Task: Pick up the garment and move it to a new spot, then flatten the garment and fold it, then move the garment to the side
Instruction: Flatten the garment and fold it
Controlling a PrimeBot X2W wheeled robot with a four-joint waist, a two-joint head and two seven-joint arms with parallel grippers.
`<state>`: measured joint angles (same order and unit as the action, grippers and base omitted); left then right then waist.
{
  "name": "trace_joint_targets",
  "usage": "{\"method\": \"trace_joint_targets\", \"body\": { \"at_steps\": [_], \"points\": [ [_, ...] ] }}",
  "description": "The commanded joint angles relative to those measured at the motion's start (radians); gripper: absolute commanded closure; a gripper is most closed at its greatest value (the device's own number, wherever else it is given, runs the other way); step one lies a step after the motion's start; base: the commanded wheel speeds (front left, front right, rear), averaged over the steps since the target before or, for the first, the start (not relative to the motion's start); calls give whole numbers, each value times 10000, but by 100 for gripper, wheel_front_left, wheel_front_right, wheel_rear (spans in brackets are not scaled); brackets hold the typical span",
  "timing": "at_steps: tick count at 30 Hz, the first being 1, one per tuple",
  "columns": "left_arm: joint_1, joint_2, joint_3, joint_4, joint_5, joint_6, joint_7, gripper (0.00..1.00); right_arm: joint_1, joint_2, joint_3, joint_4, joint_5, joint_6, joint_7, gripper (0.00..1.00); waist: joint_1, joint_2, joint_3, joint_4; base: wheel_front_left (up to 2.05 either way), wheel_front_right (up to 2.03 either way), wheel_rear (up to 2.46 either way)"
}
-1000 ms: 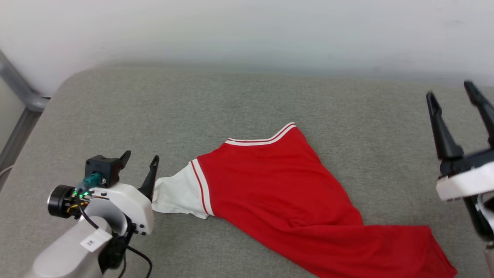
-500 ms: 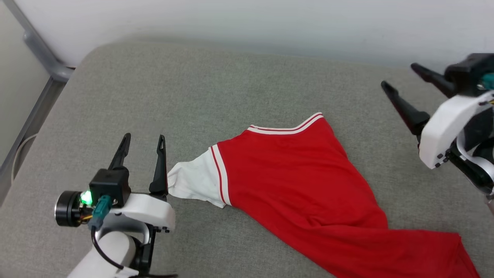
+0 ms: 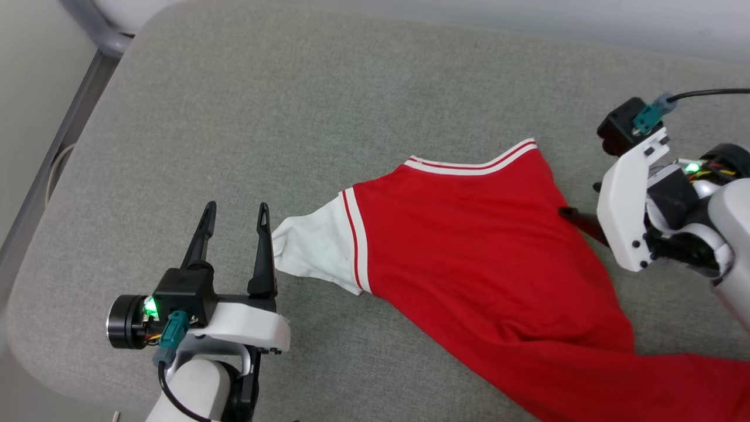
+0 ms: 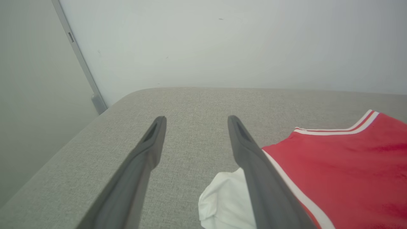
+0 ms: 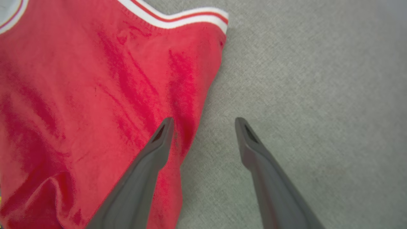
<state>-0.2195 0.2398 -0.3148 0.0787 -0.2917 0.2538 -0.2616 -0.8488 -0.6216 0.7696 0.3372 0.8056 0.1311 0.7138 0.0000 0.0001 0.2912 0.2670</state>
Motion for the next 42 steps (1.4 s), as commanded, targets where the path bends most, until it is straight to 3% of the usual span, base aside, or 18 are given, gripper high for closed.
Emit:
{"method": "trace_joint_targets", "body": {
  "at_steps": [1, 9, 14, 15, 16, 23, 29, 35, 42],
  "points": [
    [-70, -69, 85, 16, 100, -71, -48, 0, -115, 111, 99, 141, 61, -7, -19, 0, 0, -1, 231, 145, 0, 0, 0],
    [-222, -956, 859, 159, 956, -863, -49, 0, 503, 641, 1885, 1875, 396, 8, -286, 0, 0, -1, 730, 323, 0, 0, 0],
    [-235, -1189, 1118, 265, 1218, -1128, -49, 0, 551, 798, 2467, 2149, 529, 8, -971, 0, 0, -1, 770, 248, 0, 0, 0],
    [-245, -1212, 1183, 303, 1281, -1182, -49, 0, 471, 835, 2555, 2156, 551, 8, -1257, 71, 0, -1, 751, 206, 0, 0, 0],
    [-242, -1236, 1263, 341, 1335, -1231, -49, 0, 380, 863, 2580, 2158, 581, 8, -1535, 100, 0, -1, 711, 160, 0, 0, 0],
    [129, -1419, 1642, 543, 1673, -1539, -49, 0, -272, 380, 2629, 1889, 354, -10, -4308, 100, 0, -1, 6, -233, 0, 0, 0],
    [721, -1427, 1971, 615, 1870, -1665, -49, 0, 536, -282, 2098, 1434, 486, -9, -6089, 100, 0, -1, -785, -762, 0, 0, 0],
    [1260, -1464, 2229, 593, 2008, -1739, -48, 0, 2053, -1138, 812, 1097, 782, -9, -7018, 100, 0, -1, -1323, -1305, 0, 0, 0],
    [1768, -1518, 2432, 553, 2099, -1835, -40, 0, 4275, -2026, -1547, 998, 1004, -9, -7618, 100, 0, -1, -1705, -1817, 0, 0, 0]
  ]
}}
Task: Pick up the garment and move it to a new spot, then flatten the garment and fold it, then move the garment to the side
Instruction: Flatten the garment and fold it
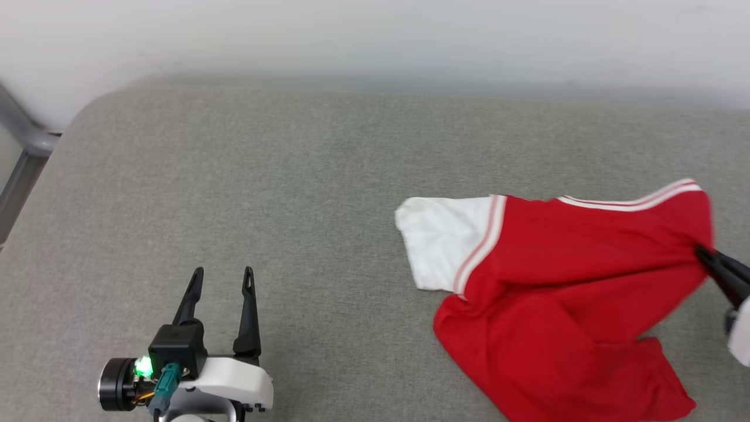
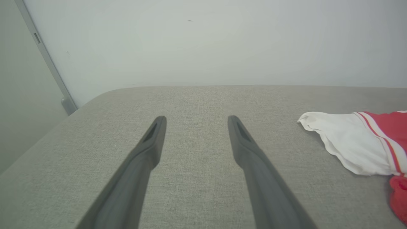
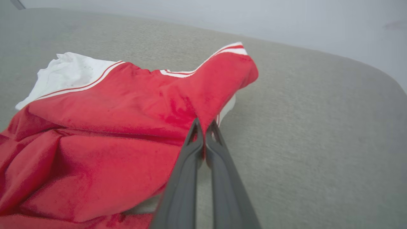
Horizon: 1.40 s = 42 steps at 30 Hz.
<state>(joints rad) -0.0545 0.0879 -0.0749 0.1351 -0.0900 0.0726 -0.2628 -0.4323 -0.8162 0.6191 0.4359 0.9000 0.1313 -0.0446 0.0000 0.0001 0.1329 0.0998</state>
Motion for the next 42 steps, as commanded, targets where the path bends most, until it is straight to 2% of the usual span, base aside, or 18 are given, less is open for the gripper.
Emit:
{"method": "trace_joint_targets", "body": {
  "at_steps": [1, 7, 11, 15, 19, 25, 29, 35, 38, 42],
  "points": [
    [151, -14, 38, -11, 86, -31, -29, 0, 429, -185, -398, 21, 72, -11, -63, 100, 0, -1, -147, -195, 0, 0, 0],
    [266, -105, 42, -9, 149, -106, -29, 0, 2107, -528, -2725, 136, -153, -11, -65, 100, 0, -1, -209, -370, 0, 0, 0],
    [206, -162, 14, 3, 175, -173, -29, 0, 2879, -443, -4116, 19, -382, -11, 190, 100, 0, -1, -177, -346, 0, 0, 0],
    [28, -191, -25, 18, 215, -262, -29, 0, 3084, -261, -5202, -220, -914, -11, 695, 100, 0, -1, -19, -198, 0, 0, 0],
    [-108, -228, -69, -13, 251, -298, -29, 0, 2558, 5, -5996, -583, -1577, -11, 1402, 100, 0, -1, 243, -9, 0, 0, 0],
    [-424, -278, -210, -50, 264, -363, -29, 0, 1069, 383, -6121, -811, -2838, -11, 2663, 100, 0, -1, 797, 370, 0, 0, 0],
    [-699, -312, -322, -47, 262, -382, -27, 0, -250, 712, -5769, -370, -3601, -11, 3337, 100, 0, -1, 1199, 650, 0, 0, 0],
    [-1061, -352, -501, -31, 205, -388, -27, 0, -1869, 1504, -5105, 1254, -4364, -11, 3769, 100, 0, -1, 1763, 995, 0, 0, 0],
    [-1200, -357, -572, -23, 171, -350, -29, 0, -2242, 1956, -4857, 2275, -4445, -11, 3909, 100, 0, -1, 1964, 1107, 0, 0, 0],
    [-1266, -371, -656, 16, 145, -304, -27, 0, -2407, 2233, -4548, 3262, -4360, -11, 3894, 100, 0, -1, 2036, 1203, 0, 0, 0]
  ]
}}
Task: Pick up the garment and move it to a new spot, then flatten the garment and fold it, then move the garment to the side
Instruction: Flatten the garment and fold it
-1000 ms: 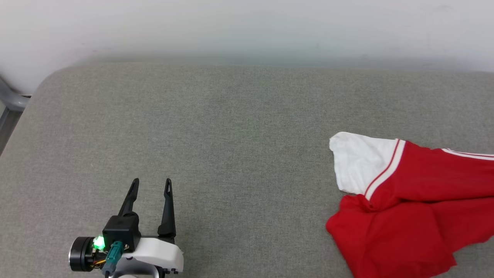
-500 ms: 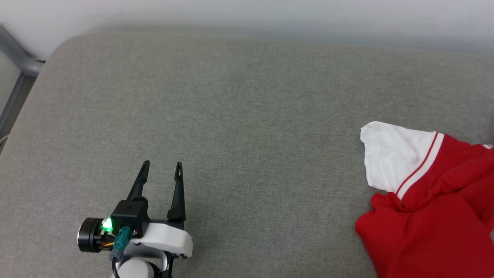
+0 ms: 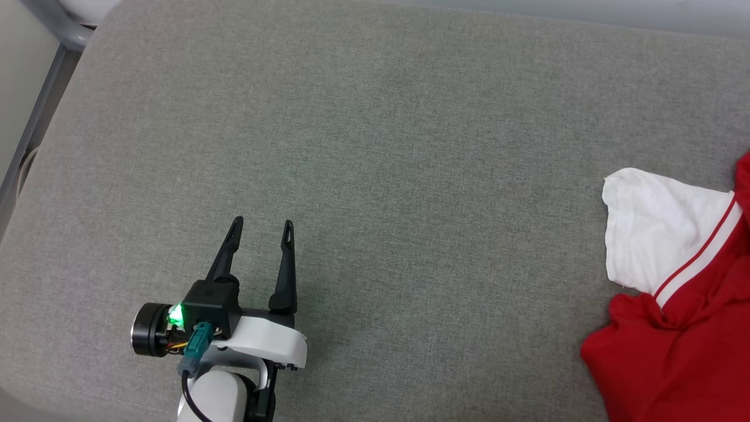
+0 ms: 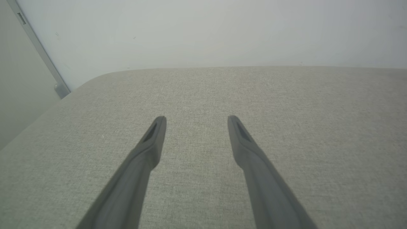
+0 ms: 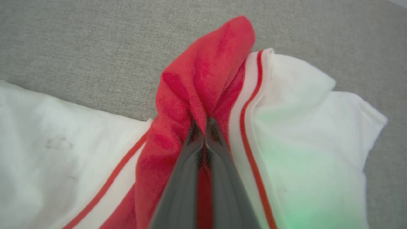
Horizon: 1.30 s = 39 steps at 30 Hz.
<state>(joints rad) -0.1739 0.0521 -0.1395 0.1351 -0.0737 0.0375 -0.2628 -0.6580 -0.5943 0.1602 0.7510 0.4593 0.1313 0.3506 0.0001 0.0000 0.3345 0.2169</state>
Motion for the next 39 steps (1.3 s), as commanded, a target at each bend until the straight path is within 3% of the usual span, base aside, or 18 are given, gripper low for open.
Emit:
{"method": "trace_joint_targets", "body": {
  "at_steps": [1, 3, 4, 5, 11, 13, 19, 24, 28, 34, 39],
  "points": [
    [-73, -15, -15, 20, -21, 65, -29, 0, -123, 37, 114, 263, 85, -11, -147, 100, -1, 0, 8, 30, 0, 0, 0],
    [-32, -17, 0, 40, -10, 91, -29, 0, -152, -70, 204, 411, 116, -12, -451, 100, -1, 0, -58, -8, 0, 0, 0],
    [-1, -18, 17, 49, 13, 112, -29, 0, -215, -142, 216, 414, 136, -12, -705, 64, -1, 0, -112, -40, 0, 0, 0],
    [35, -17, 39, 46, 39, 137, -29, 0, -272, -194, 214, 380, 178, -12, -965, 0, -1, 0, -180, -85, 0, 0, 0],
    [224, -18, 122, 16, 146, 166, -29, 0, -212, -419, 209, -94, 221, -11, -2417, 0, -1, 0, -542, -360, 0, 0, 0],
    [382, -10, 213, -47, 218, 168, -29, 0, -81, -551, 254, -871, 136, -11, -3252, 0, -1, 0, -812, -611, 0, 0, 0],
    [530, 7, 278, -116, 332, 98, -27, 0, -277, -633, 641, -2769, 76, -11, -3040, 0, -1, 0, -1016, -840, 0, 0, 0],
    [555, 2, 248, -134, 364, 66, -29, 0, -523, -547, 1513, -4424, 459, -11, -1439, 0, -1, 0, -1070, -857, 0, 0, 0],
    [556, -2, 140, -136, 390, 29, -27, 0, -768, -853, 2432, -5323, 1188, -11, 305, 0, -1, 0, -1058, -755, 0, 0, 0],
    [507, -9, 47, -150, 343, 31, -29, 0, -1063, -1096, 3524, -5679, 2330, -11, 3130, 0, -1, 0, -967, -514, 0, 0, 0],
    [384, -16, -53, -154, 264, 59, -29, 0, -1131, -943, 4159, -5233, 2803, -11, 4485, 0, -1, 0, -757, -277, 0, 0, 0]
  ]
}}
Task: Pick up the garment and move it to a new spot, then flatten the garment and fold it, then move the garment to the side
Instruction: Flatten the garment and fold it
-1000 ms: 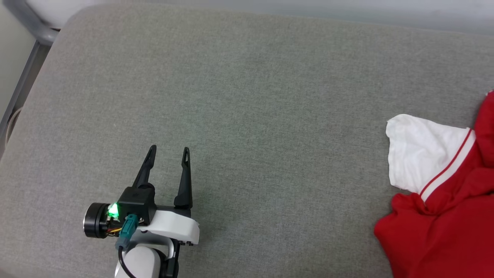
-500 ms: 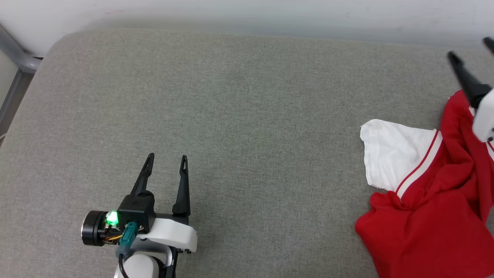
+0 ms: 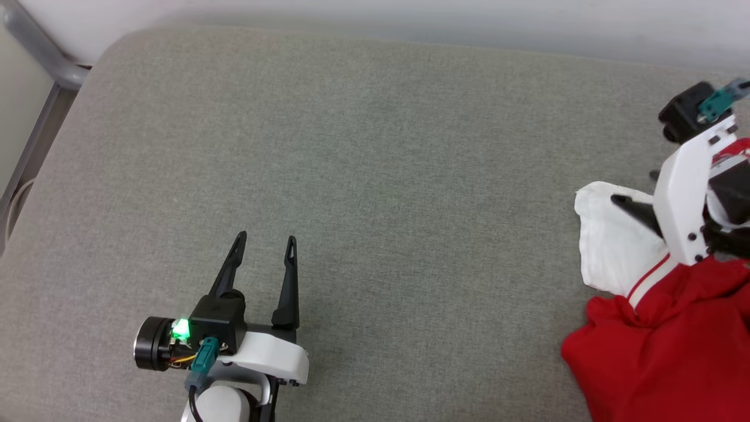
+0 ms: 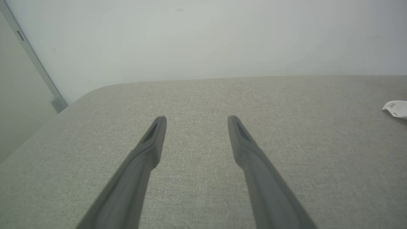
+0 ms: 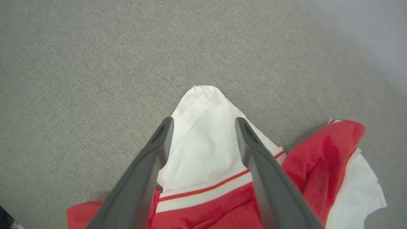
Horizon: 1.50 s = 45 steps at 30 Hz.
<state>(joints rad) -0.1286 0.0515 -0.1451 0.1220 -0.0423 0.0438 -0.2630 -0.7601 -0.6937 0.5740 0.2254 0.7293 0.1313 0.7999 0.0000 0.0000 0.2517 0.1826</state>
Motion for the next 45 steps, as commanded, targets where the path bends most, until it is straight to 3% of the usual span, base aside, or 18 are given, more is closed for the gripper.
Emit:
{"method": "trace_joint_targets", "body": {
  "at_steps": [1, 11, 16, 18, 19, 25, 32, 37, 45],
  "points": [
    [-103, -10, -20, -29, -50, 1, -25, 0, -72, 124, 112, 157, 158, -11, 144, 0, 0, 0, 131, 120, 0, 0, 0],
    [-450, -15, -271, 22, -240, 96, -25, 0, 219, 572, 1489, 1951, 276, -9, 668, 0, 0, 0, 717, 531, 0, 0, 0],
    [-492, -17, -291, 77, -290, 158, -25, 0, 551, 673, 2341, 2559, 394, -5, 345, 0, 0, 0, 728, 598, 0, 0, 0],
    [-451, -17, -246, 85, -280, 180, -27, 0, 398, 660, 2469, 2553, 421, 5, -97, 89, 0, 0, 694, 553, 0, 0, 0],
    [-427, -15, -221, 100, -270, 190, -25, 0, 279, 649, 2466, 2551, 489, 5, -336, 100, 0, 0, 666, 522, 0, 0, 0],
    [-315, -16, -180, 126, -219, 168, -27, 0, -615, 384, 2257, 2046, 799, -8, -2078, 100, 0, 0, 327, 339, 0, 0, 0],
    [-218, -17, -88, 74, -163, 127, -25, 0, -1255, 339, 2352, 1274, 703, -8, -3167, 100, 0, 0, 67, 258, 0, 0, 0],
    [-165, -17, -84, 19, -200, 164, -25, 0, -1767, 828, 2680, 918, 472, -8, -3517, 100, 0, 0, 46, 372, 0, 0, 0],
    [-159, -16, -120, -18, -305, 237, -25, 0, -2563, 2328, 3542, 1199, 89, -8, -3940, 100, 0, 0, 183, 638, 0, 0, 0]
  ]
}}
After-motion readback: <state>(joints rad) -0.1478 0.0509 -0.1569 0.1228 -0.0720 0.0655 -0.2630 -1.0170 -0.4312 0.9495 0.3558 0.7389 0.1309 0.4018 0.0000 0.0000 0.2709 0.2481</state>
